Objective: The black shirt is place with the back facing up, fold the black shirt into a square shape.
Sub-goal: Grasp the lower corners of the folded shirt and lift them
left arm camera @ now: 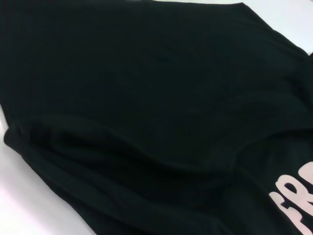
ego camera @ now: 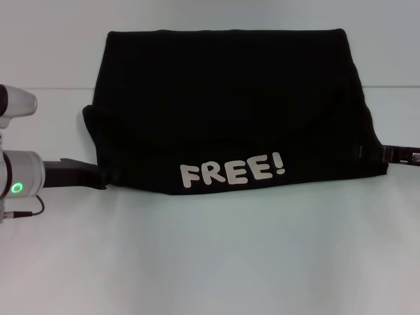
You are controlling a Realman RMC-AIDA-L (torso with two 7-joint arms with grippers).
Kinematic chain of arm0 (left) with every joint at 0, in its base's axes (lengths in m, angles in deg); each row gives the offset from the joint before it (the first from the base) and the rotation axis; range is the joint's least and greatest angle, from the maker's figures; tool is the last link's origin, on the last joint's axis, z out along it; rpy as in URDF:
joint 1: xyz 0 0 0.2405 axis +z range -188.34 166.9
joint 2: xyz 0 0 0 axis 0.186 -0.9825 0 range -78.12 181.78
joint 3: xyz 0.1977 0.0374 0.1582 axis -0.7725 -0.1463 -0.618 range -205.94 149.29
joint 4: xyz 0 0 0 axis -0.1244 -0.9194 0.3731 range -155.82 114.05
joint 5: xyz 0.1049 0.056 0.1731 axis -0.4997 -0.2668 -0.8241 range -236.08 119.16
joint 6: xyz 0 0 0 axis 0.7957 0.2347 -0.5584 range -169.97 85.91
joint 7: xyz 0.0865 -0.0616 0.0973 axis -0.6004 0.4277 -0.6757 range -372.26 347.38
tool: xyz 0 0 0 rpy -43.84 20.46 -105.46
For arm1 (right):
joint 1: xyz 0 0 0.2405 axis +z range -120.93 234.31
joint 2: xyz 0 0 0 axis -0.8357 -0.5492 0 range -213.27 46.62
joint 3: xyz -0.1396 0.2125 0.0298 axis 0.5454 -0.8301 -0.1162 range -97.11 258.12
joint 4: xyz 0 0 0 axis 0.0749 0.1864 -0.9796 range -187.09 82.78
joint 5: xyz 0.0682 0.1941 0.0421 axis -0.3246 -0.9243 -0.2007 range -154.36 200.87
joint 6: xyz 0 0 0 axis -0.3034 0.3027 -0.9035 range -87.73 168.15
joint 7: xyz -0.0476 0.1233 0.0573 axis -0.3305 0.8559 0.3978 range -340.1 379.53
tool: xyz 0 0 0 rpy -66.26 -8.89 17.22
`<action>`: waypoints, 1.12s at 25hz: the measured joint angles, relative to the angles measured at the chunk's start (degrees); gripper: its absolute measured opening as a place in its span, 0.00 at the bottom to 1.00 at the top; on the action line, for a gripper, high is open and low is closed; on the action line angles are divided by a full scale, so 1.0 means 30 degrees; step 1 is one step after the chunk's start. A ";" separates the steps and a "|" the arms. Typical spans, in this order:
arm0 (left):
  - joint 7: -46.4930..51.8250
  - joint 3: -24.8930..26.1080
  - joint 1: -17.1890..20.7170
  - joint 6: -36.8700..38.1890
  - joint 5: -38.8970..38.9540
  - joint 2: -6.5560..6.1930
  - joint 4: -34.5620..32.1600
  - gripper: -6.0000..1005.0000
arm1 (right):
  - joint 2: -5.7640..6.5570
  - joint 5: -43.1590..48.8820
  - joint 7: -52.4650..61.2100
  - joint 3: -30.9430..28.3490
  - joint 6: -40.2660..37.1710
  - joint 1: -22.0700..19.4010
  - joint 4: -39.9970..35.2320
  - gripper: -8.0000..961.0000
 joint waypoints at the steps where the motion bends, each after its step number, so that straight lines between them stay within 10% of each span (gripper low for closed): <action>1: 0.0001 0.0024 -0.0011 -0.0030 0.0007 -0.0001 -0.0008 0.02 | -0.0036 0.0109 0.0000 0.0011 0.0040 0.0021 0.0031 0.72; 10: -0.0023 0.0061 -0.0059 -0.0061 0.0006 -0.0024 -0.0049 0.02 | -0.0237 0.0258 0.0003 0.0047 0.0036 -0.0008 0.0237 0.70; 28: -0.0073 0.0120 0.0033 -0.0202 -0.0016 -0.0030 0.0004 0.02 | -0.0286 0.0086 -0.0585 -0.0014 -0.0923 -0.0249 0.0031 0.10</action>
